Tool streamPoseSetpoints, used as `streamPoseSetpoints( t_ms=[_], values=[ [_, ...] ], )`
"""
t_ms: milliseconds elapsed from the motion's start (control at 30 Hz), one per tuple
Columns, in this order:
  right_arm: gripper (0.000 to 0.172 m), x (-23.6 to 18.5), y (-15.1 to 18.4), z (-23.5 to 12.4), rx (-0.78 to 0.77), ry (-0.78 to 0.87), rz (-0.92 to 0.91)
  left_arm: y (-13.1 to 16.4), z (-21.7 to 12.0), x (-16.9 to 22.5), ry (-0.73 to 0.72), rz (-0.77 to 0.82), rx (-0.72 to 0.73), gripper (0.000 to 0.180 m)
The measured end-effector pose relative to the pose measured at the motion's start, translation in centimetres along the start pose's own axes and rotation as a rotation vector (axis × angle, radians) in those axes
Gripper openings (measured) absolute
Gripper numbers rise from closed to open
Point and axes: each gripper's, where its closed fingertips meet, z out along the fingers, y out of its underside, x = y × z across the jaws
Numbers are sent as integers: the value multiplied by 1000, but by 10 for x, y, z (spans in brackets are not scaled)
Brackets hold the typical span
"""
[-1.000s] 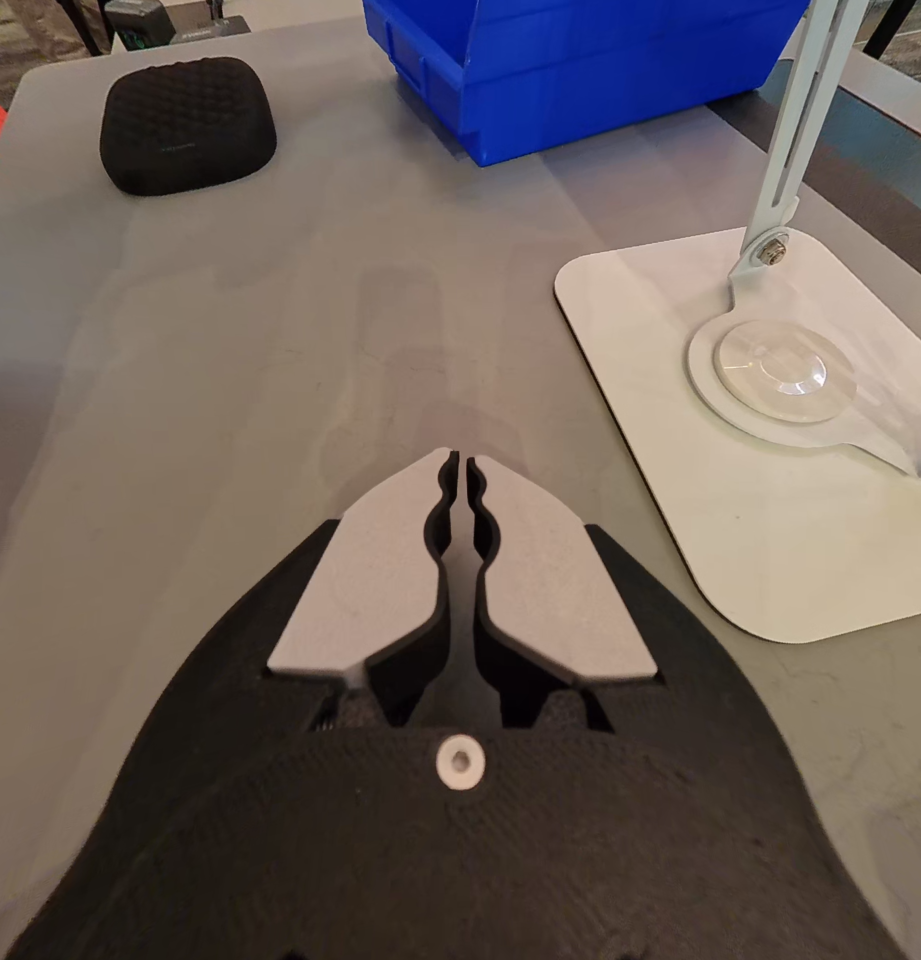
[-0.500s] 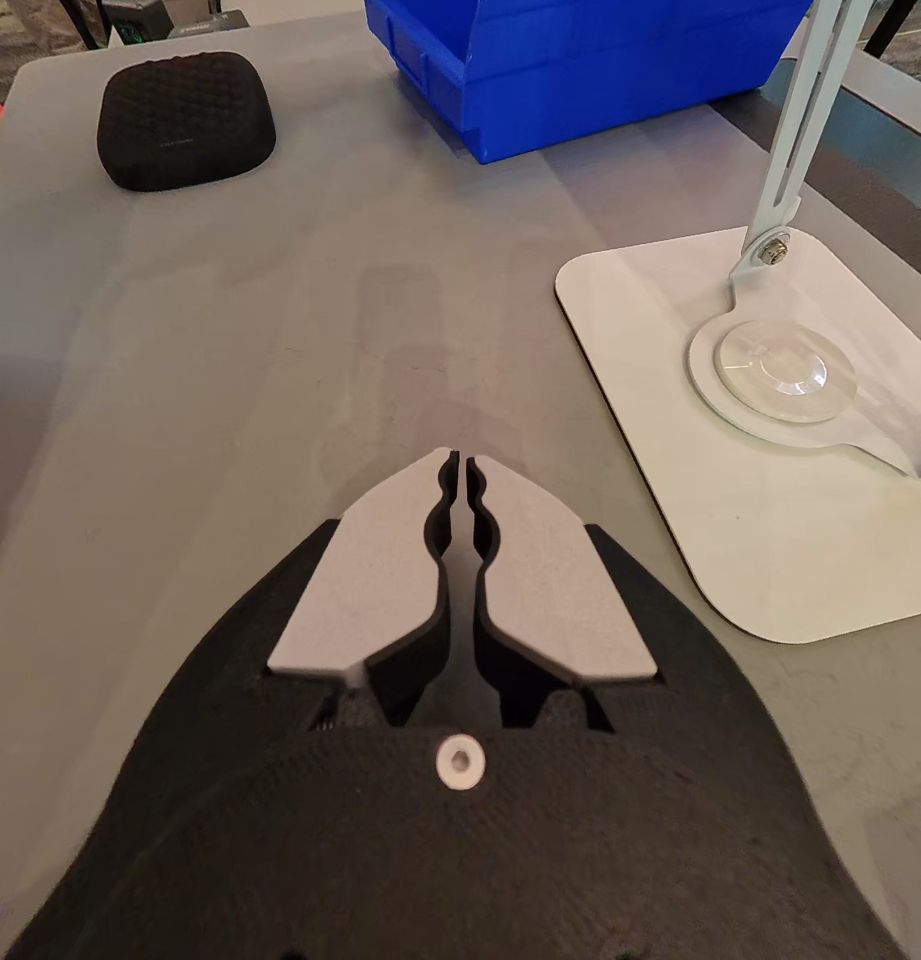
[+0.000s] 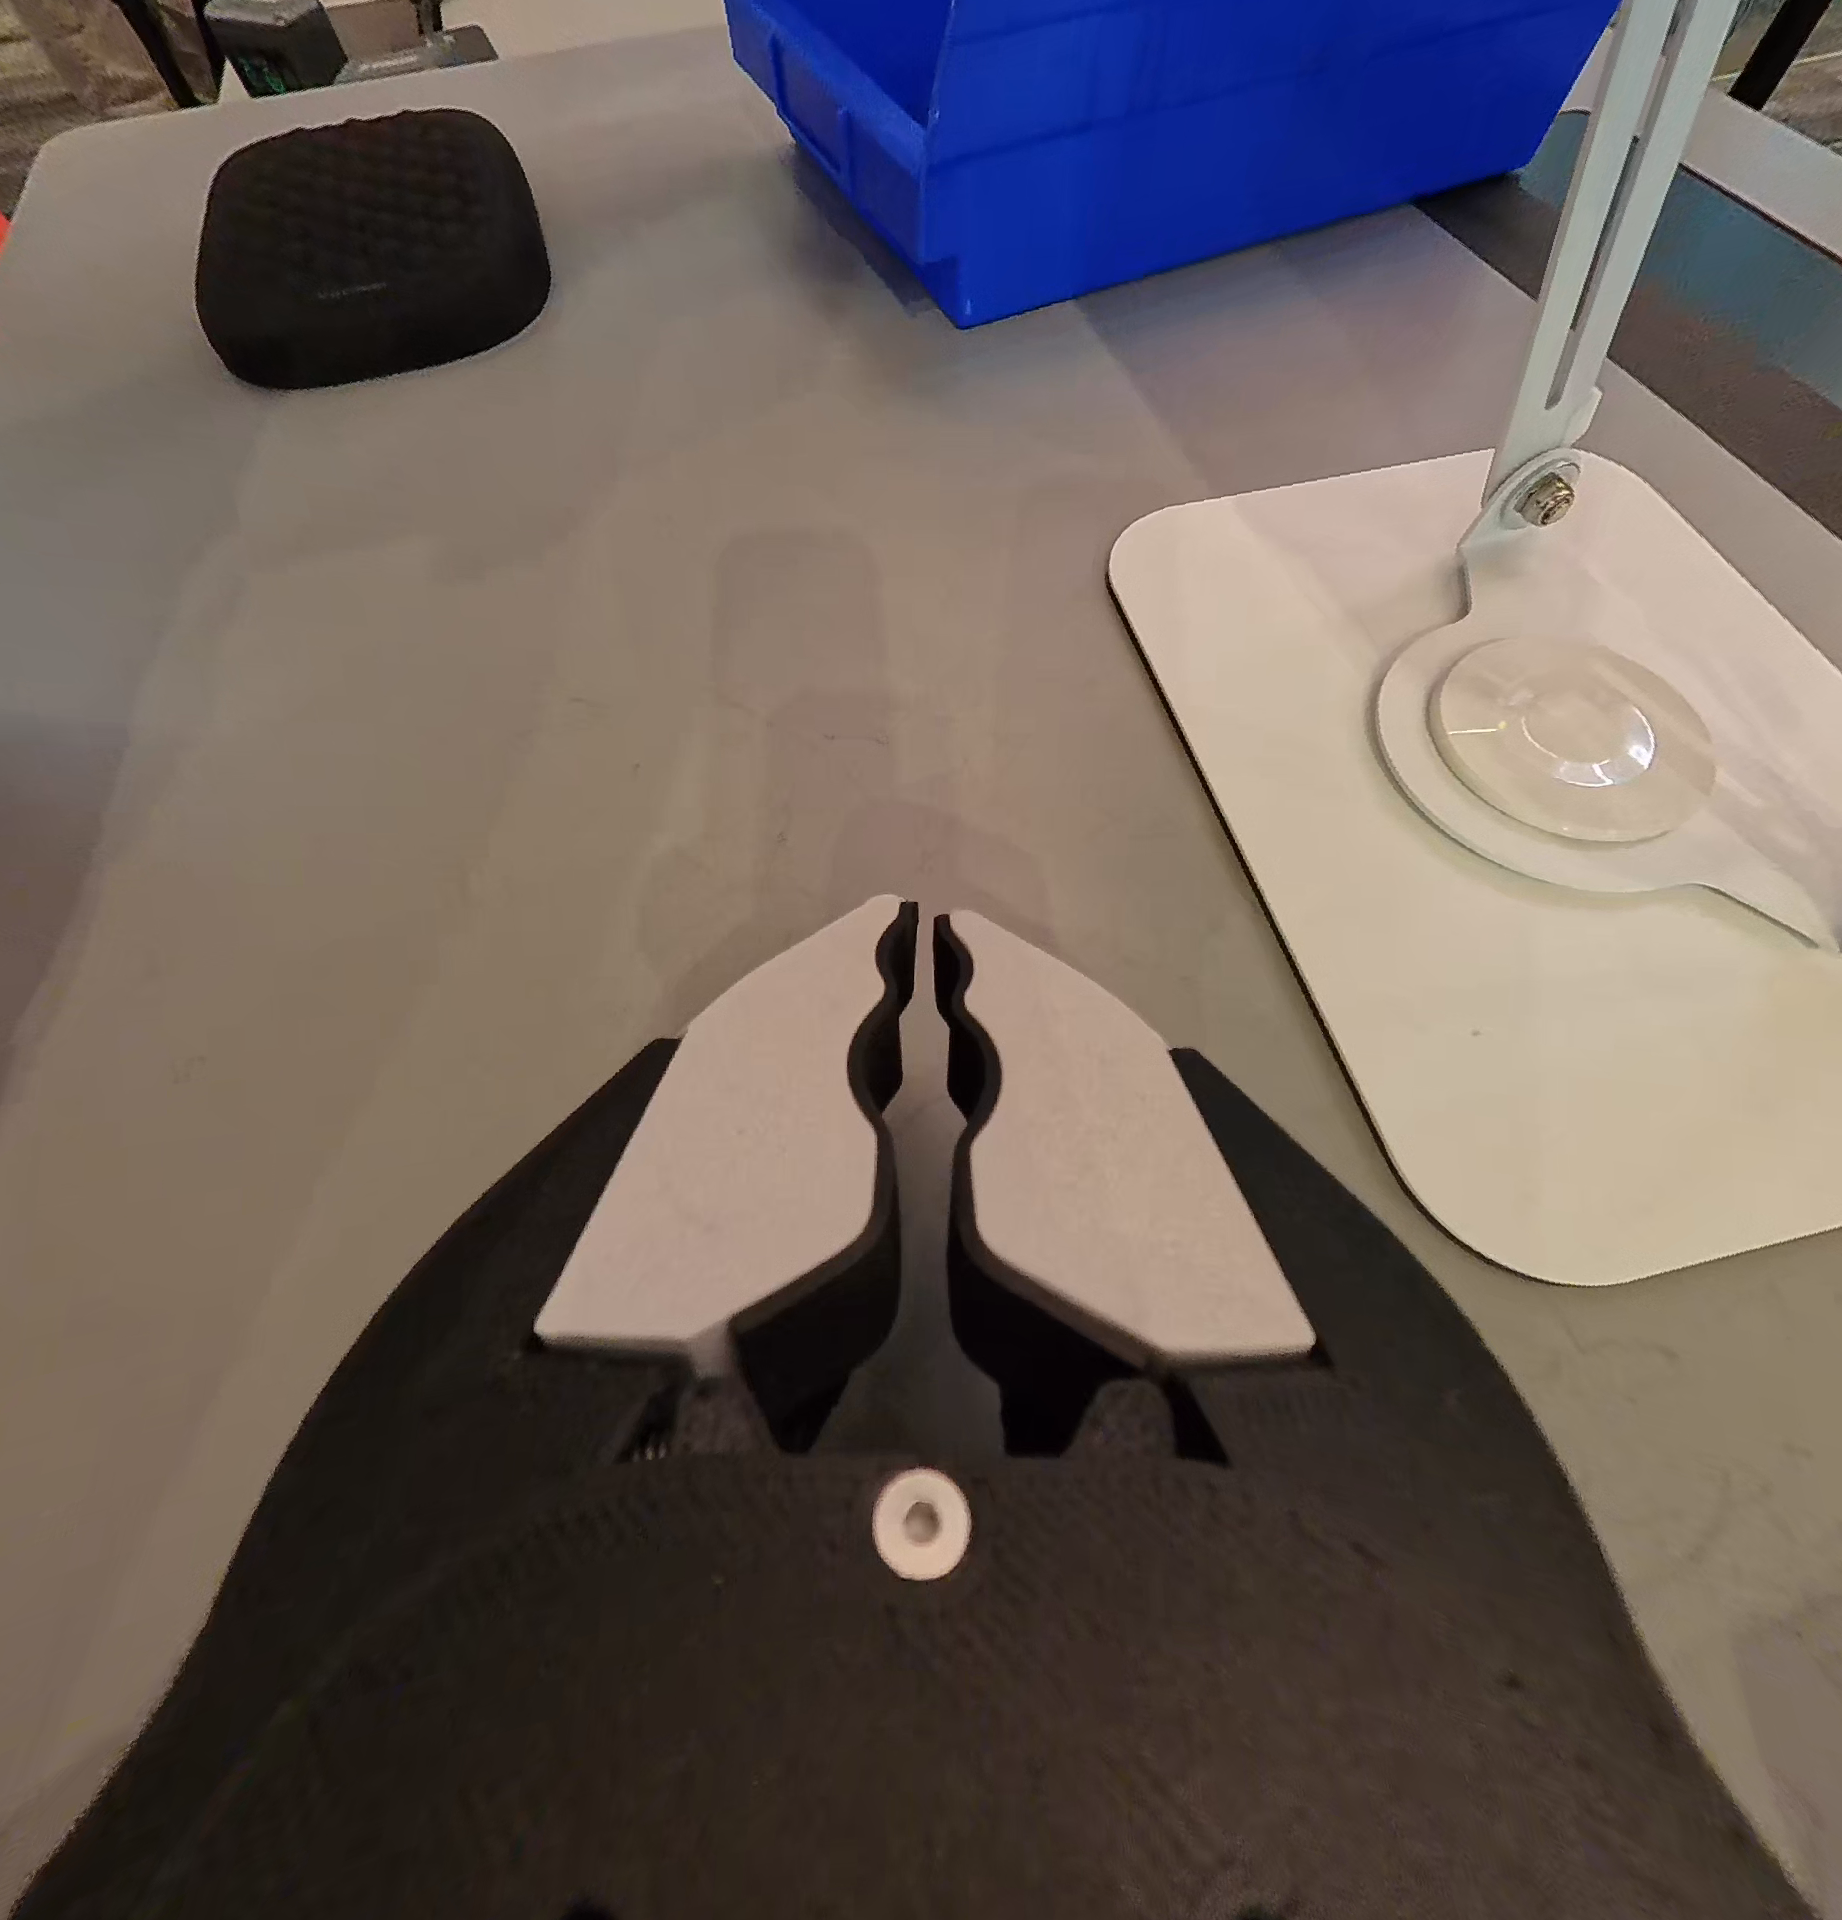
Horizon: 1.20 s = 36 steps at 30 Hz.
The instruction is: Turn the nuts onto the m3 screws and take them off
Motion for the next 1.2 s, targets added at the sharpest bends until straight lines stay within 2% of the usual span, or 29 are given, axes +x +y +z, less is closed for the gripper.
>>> streamPoseSetpoints(
  t_ms=[100,300,367,433,533,600,700,800,900,1200],
  values=[
    [3,0,0,0,0,-1,3,0,-14,-7,-39,-33,19,0],
    [3,0,0,0,-3,1,-2,-7,-67,2,-49,-116,107,0],
    [3,0,1,1,-12,4,-13,-6,-57,14,11,-171,84,0],
    [3,-2,2,2,-19,5,-22,2,-34,18,1,-177,-4,0],
    [3,-2,3,2,-26,6,-25,2,-10,18,24,-241,-31,11],
    [3,-1,3,2,-23,2,-16,5,-4,14,35,-272,-40,26],
    [3,0,2,1,-17,-2,-6,9,-2,12,82,-284,-68,33],
    [3,-1,2,1,-18,-3,-9,8,0,18,174,-269,-95,13],
    [3,0,1,0,-12,-3,-8,11,3,11,146,-260,-103,1],
    [3,-1,2,-1,-15,-1,-12,10,4,10,109,-239,-105,0]
  ],
)
